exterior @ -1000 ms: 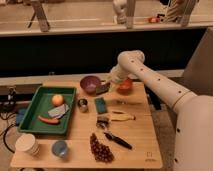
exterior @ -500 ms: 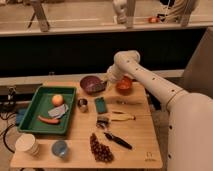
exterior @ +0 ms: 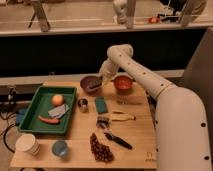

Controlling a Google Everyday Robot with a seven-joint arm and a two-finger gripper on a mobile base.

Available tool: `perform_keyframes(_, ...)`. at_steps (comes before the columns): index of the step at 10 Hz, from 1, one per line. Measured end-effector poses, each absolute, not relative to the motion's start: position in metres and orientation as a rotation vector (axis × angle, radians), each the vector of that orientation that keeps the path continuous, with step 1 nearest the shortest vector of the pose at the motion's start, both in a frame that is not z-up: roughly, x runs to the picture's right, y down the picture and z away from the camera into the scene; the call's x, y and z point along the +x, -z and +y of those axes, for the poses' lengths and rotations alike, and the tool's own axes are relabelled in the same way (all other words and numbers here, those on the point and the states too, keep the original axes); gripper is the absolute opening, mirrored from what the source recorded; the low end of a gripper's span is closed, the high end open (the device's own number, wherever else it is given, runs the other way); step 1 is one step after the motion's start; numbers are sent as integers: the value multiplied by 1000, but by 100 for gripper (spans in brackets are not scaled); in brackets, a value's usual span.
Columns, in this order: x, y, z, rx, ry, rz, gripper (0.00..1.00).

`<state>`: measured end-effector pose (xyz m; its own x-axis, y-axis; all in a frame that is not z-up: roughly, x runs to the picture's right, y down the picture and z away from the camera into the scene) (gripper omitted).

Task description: Wipe purple bowl with eraser

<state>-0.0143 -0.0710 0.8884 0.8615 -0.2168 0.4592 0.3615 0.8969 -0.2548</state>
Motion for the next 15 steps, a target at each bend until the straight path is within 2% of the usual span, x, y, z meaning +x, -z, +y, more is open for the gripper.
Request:
perform_keyframes(5, -32, -904, -82, -311, 476, -400, 0)
perform_keyframes(15, -38, -946, -62, -291, 537, -300, 0)
